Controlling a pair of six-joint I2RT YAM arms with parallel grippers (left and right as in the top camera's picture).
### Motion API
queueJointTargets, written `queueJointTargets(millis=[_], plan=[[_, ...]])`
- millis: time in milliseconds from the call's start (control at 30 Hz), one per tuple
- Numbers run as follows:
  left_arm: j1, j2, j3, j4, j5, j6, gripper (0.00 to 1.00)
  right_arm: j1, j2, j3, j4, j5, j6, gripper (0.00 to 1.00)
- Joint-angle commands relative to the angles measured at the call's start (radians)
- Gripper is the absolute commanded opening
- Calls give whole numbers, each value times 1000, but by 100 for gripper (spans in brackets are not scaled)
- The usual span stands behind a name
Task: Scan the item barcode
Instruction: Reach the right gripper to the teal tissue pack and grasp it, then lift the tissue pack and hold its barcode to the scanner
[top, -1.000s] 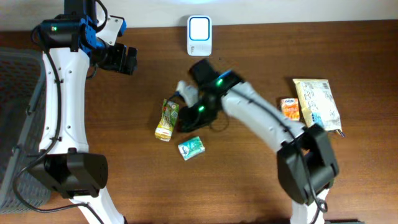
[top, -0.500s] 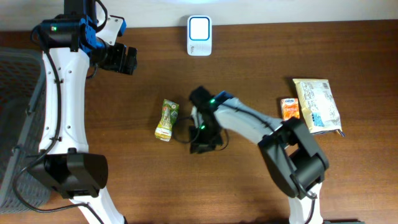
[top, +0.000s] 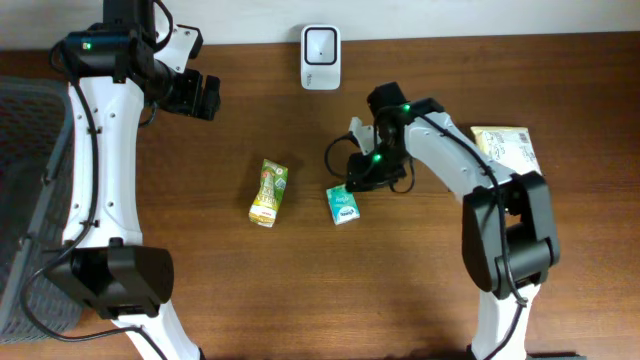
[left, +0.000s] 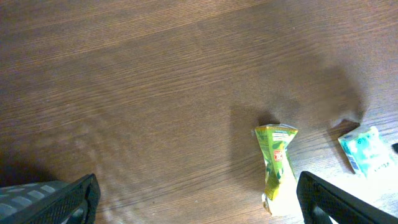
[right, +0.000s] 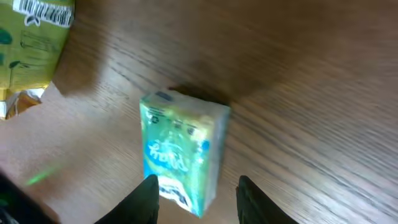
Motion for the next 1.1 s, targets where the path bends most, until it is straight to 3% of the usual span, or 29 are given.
queueJointTargets(millis=[0,200,333,367,433,467,533,733,800,1067], plan=[[7,-7,11,2,11,19,99,27,46,-32,5,-64,-16,40],[7,-7,11,2,11,19,99,28,55,-94,44,-64,-15,39],[7,-7,11,2,11,19,99,26,83,-106,80,-80,-8,15],[7,-7,11,2,11,19,99,16,83,-106,77,-95,-8,4],[7,-7,11,2,11,19,99,-7,71,-105,67,-135,-8,4],[7,-7,11,2,11,19,99,-21,53,-105,60,-196,-9,4],[7,-7,11,2,11,19,99,-93,-53,-80,60,-536,-61,4],[7,-7,11,2,11,19,99,-222,-183,-65,188,-1089,-57,4],[7,-7,11,2,11,19,99,-238,-183,-60,241,-1110,10,4],[7,-7,11,2,11,19,99,-289,-183,124,716,-1111,612,4]])
